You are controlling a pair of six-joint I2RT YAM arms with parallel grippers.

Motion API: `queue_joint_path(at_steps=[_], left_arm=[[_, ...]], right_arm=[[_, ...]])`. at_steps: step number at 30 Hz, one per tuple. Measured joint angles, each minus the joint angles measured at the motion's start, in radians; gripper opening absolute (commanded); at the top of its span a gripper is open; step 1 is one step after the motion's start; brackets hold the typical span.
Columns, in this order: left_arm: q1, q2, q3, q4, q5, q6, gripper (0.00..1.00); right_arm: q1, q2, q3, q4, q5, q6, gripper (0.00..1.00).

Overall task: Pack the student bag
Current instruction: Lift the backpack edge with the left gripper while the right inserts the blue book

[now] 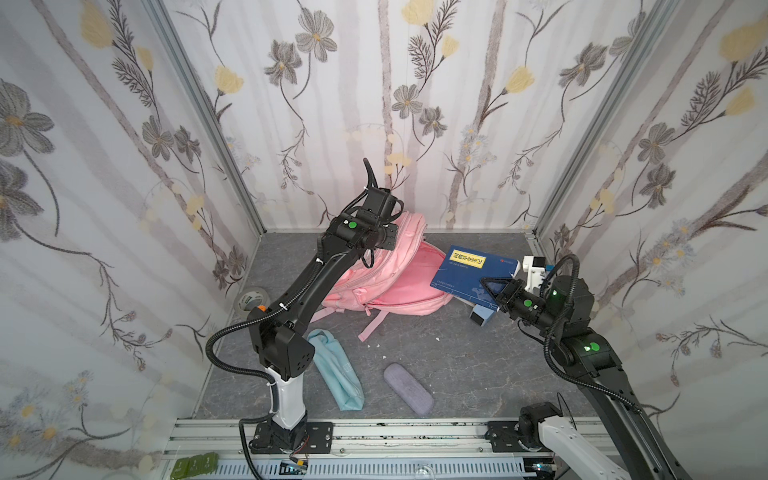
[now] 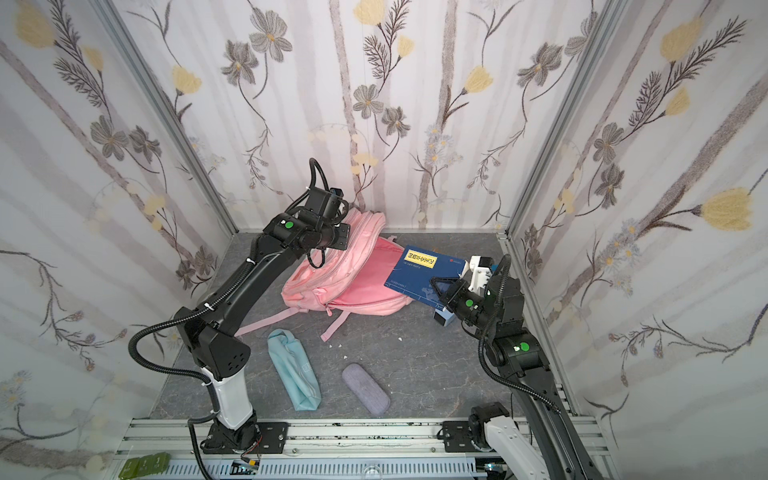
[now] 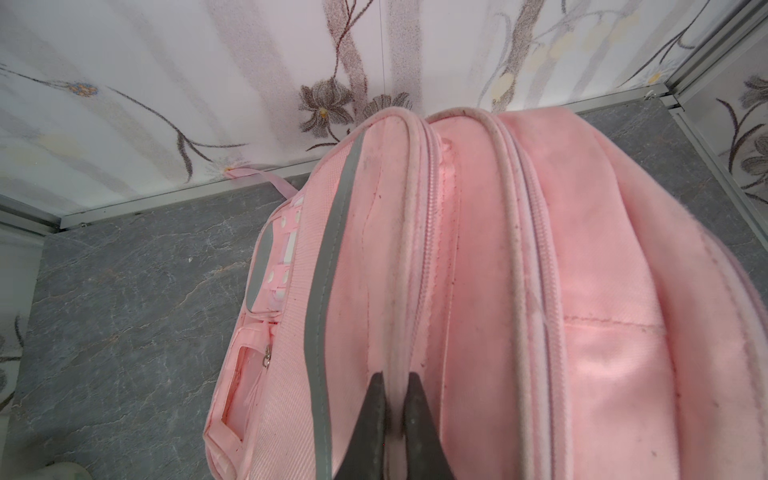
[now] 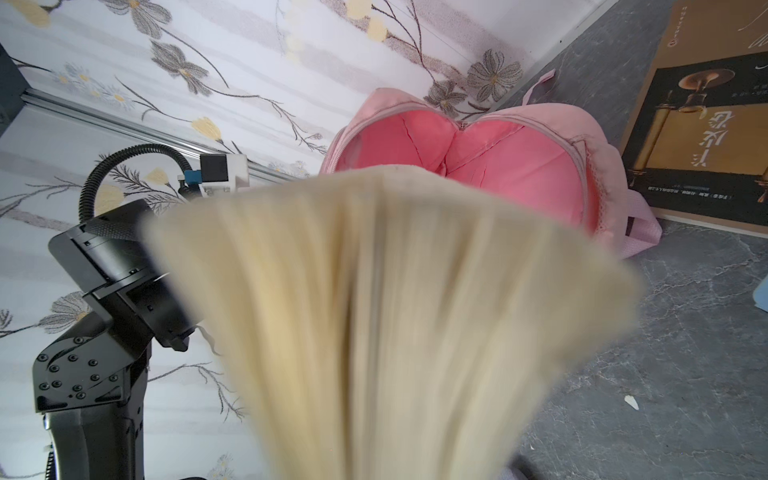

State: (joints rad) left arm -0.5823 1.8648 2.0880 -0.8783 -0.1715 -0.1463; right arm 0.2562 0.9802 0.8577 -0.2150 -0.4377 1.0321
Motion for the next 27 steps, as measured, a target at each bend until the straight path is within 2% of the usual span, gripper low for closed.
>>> queue_joint_path(at_steps=[11, 21, 27], left_arm=[[-0.001, -0.091, -0.049, 0.023, 0.075, 0.016, 0.00], [0.019, -0.148, -0.063, 0.038, 0.132, 0.058, 0.00], [0.021, -0.176, -0.088, 0.060, 0.183, 0.054, 0.00]], right_arm=[[0.070, 0.212, -0.014, 0.197, 0.023, 0.080, 0.00], [0.116, 0.485, 0.112, 0.314, 0.004, 0.121, 0.00], [0.171, 0.554, 0.129, 0.360, 0.003, 0.155, 0.00]])
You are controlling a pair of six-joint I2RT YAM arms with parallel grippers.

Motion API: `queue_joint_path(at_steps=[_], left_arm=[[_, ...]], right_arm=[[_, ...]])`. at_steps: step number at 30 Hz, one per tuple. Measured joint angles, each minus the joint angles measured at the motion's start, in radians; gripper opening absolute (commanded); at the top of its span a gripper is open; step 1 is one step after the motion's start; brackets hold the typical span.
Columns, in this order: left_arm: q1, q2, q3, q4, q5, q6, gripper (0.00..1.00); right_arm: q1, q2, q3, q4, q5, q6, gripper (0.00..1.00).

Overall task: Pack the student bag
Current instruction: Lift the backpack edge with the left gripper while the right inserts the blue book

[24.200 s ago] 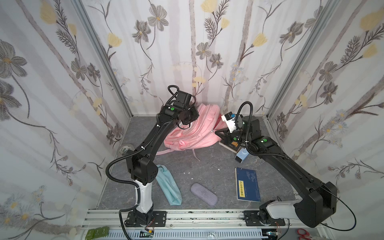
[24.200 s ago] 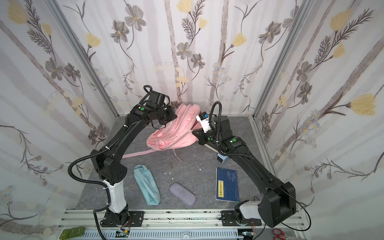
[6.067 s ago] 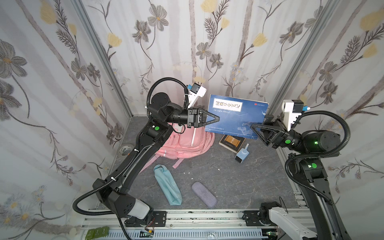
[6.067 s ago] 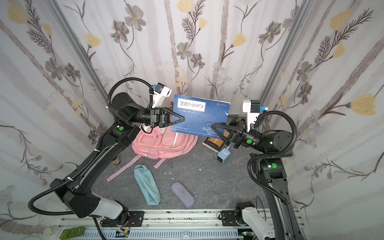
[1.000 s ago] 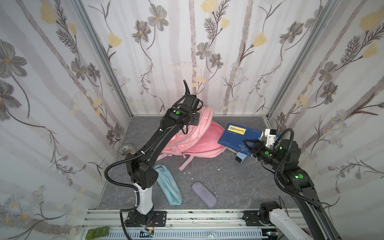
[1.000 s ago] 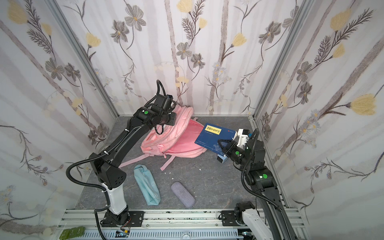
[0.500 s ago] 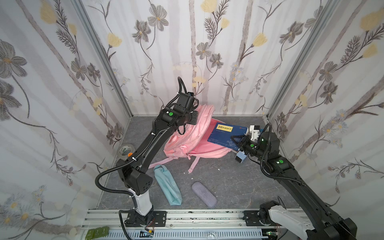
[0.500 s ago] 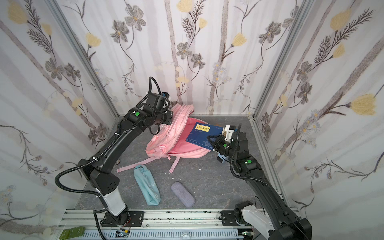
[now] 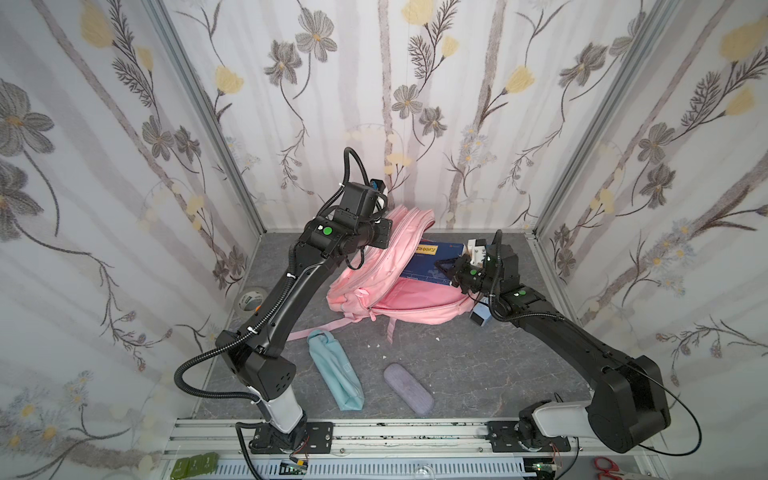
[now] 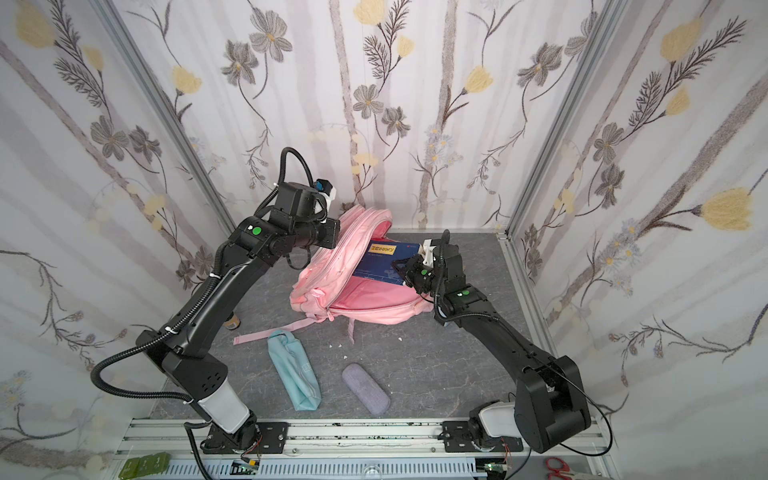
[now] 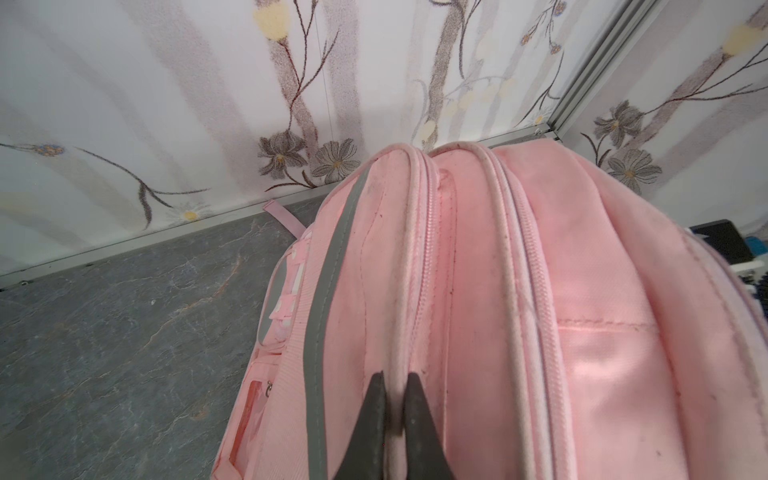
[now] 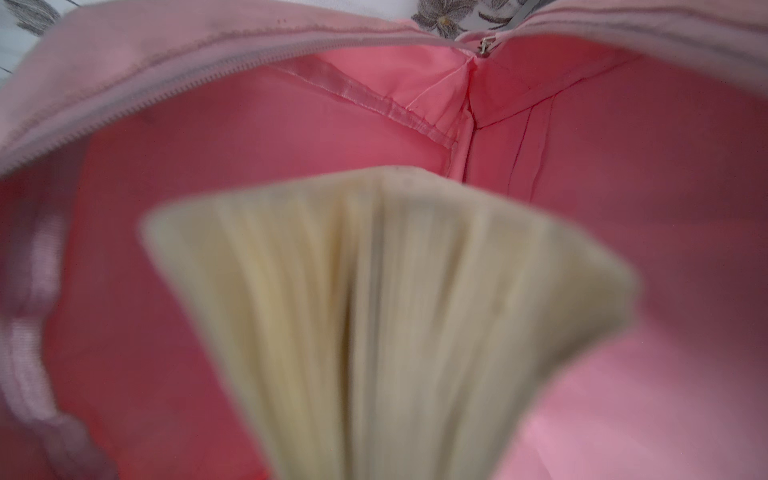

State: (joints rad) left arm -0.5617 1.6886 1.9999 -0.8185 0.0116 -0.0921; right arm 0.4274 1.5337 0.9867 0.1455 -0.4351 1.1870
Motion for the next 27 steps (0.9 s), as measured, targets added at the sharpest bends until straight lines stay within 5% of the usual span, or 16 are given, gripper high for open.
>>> queue_joint_path(at_steps=[14, 27], left_arm=[[0.000, -0.068, -0.090, 0.039, 0.064, -0.070, 0.00], [0.000, -0.205, -0.338, 0.197, 0.103, -0.185, 0.00]], right_arm=[[0.065, 0.012, 0.005, -0.015, 0.094, 0.036, 0.02], [0.082, 0.037, 0.068, -0.023, 0.106, 0.080, 0.00]])
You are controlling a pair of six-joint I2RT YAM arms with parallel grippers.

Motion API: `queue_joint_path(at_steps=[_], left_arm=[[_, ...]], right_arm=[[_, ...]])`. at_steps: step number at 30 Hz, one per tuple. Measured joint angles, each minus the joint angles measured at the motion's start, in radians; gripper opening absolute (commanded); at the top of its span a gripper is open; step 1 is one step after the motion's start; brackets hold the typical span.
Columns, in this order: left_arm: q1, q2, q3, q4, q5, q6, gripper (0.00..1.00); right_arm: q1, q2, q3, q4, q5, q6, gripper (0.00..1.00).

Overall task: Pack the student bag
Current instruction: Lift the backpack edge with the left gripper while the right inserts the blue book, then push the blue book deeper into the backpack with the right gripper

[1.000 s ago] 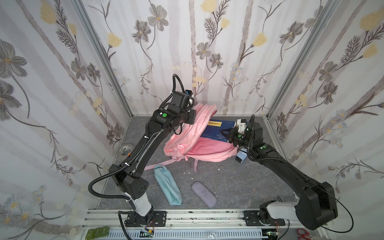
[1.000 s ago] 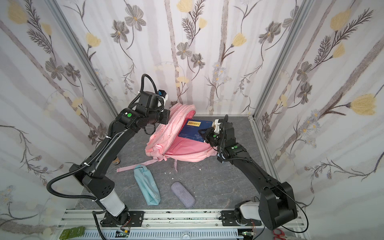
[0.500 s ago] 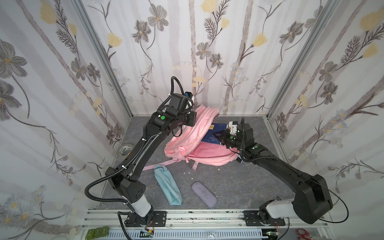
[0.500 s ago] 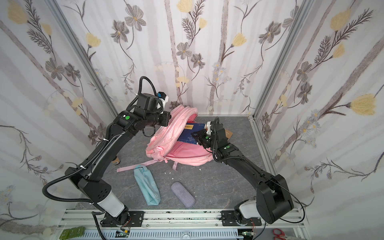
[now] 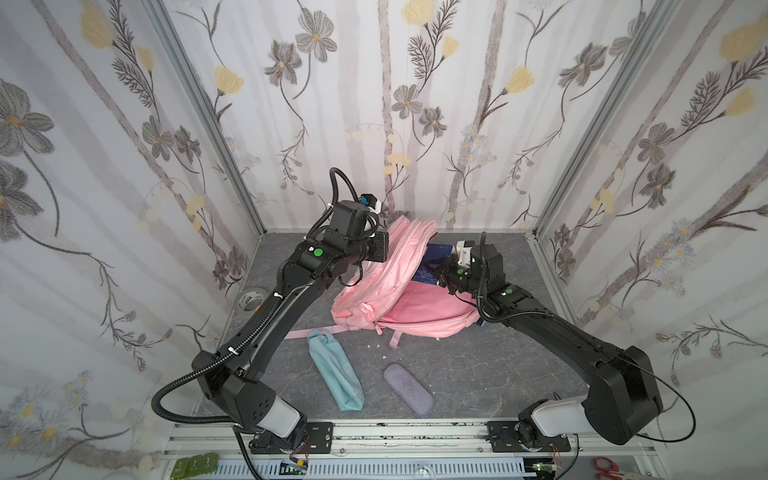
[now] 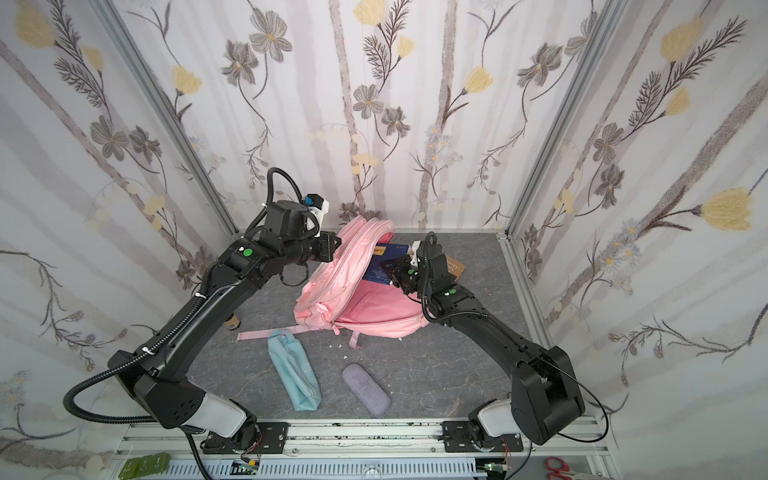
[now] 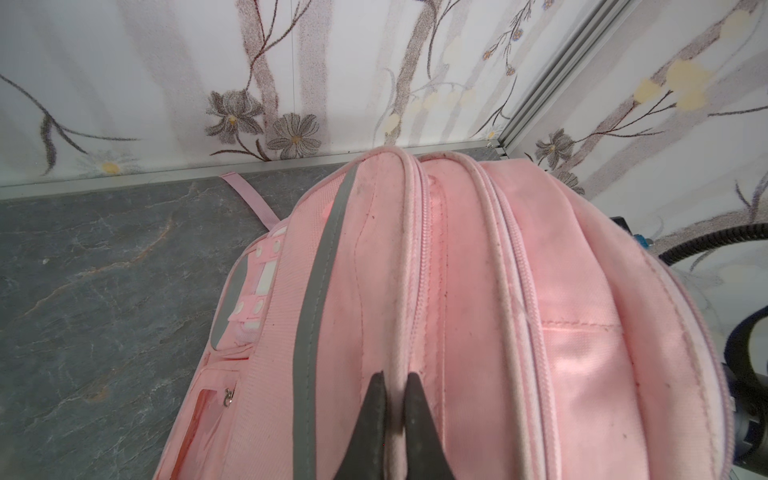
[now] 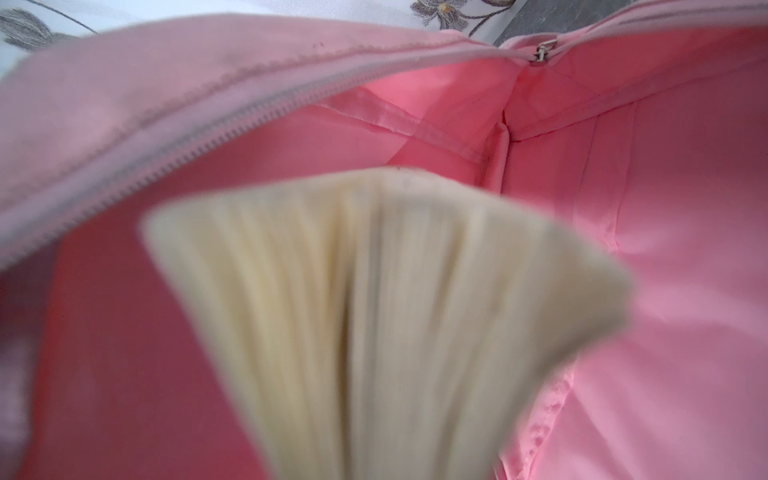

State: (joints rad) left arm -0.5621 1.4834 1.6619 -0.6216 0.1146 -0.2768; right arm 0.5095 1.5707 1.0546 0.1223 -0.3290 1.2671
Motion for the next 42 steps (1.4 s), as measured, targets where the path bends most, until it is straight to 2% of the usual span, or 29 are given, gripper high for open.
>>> queue_joint_path(at_steps=[10, 19, 29, 40, 42], left_arm=[[-0.001, -0.152, -0.175, 0.070, 0.003, -0.064, 0.00], [0.000, -0.207, -0.308, 0.170, 0.085, -0.052, 0.00], [0.027, -0.146, -0.246, 0.211, 0.175, -0.040, 0.00], [0.051, -0.072, -0.139, 0.243, 0.230, -0.145, 0.00], [0.057, -0.050, -0.114, 0.240, 0.234, -0.146, 0.00]], right_arm=[[0.018, 0.015, 0.101, -0.137, -0.027, -0.011, 0.00], [0.042, 0.111, 0.115, -0.217, 0.034, -0.018, 0.00], [0.048, 0.314, 0.187, -0.140, 0.075, 0.009, 0.00], [0.049, 0.561, 0.317, 0.031, 0.111, 0.088, 0.00], [0.050, 0.602, 0.341, 0.039, 0.116, 0.107, 0.03]])
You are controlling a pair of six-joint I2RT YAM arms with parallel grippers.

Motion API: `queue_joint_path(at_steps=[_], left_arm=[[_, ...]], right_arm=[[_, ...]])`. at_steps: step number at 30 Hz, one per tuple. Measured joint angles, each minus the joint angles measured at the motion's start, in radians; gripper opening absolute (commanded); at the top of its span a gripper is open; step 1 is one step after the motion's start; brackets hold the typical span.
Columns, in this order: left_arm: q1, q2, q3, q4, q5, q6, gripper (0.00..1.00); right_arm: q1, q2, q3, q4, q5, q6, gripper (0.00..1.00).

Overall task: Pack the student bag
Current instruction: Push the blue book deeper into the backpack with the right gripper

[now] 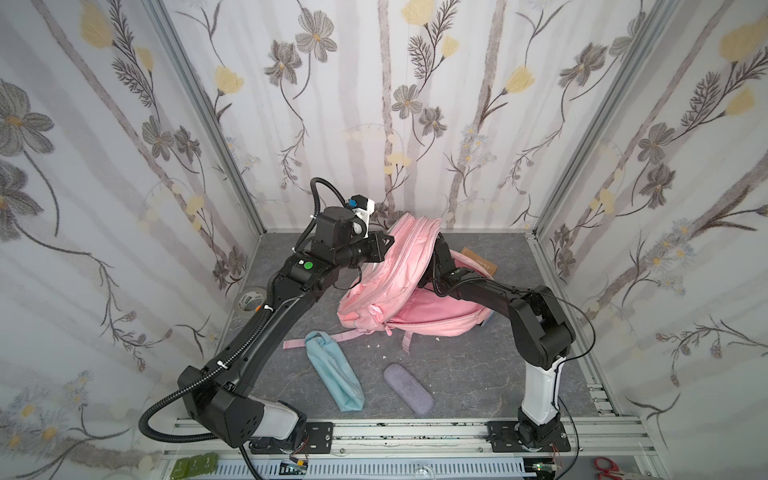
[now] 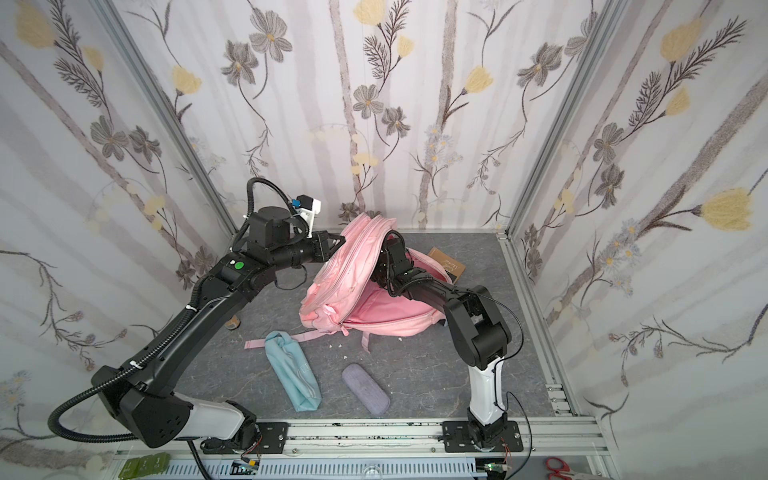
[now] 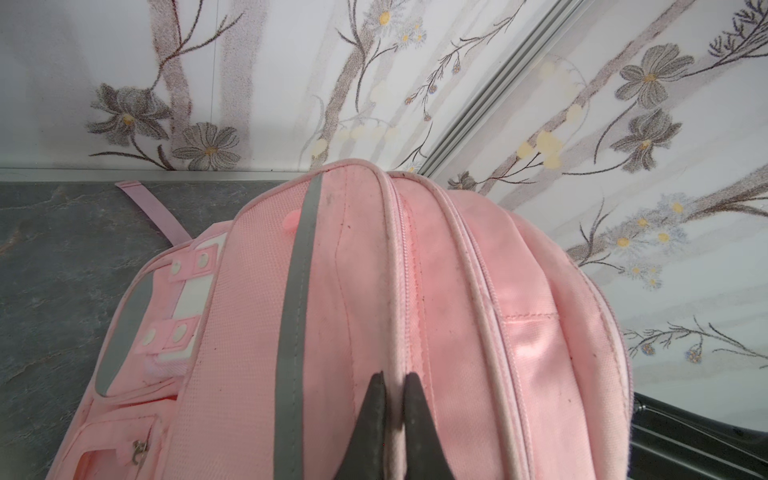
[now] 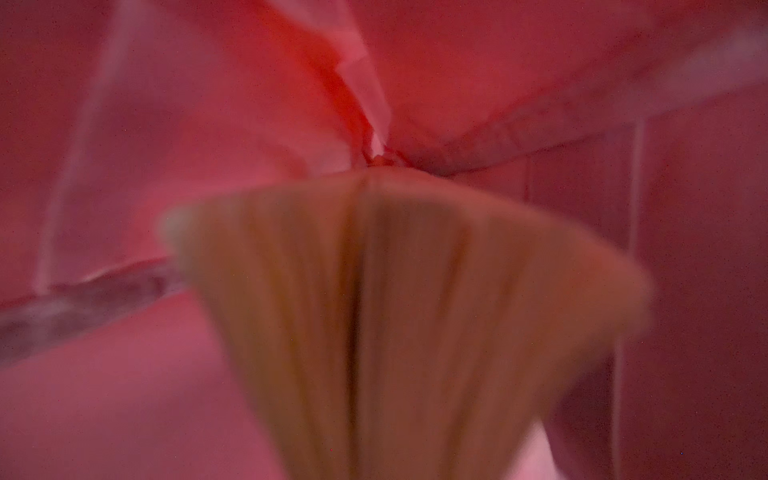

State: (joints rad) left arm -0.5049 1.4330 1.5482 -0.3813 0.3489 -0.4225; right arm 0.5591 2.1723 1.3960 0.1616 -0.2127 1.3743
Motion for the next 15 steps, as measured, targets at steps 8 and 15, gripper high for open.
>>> queue_joint_path(at_steps=[8, 15], left_arm=[[0.046, 0.050, 0.045, 0.003, 0.003, 0.000, 0.00], [0.090, 0.080, 0.048, 0.002, -0.022, 0.026, 0.00]], right_arm=[[-0.012, 0.056, 0.109, -0.018, 0.010, 0.002, 0.50], [-0.037, -0.022, 0.114, -0.099, 0.007, -0.050, 0.62]])
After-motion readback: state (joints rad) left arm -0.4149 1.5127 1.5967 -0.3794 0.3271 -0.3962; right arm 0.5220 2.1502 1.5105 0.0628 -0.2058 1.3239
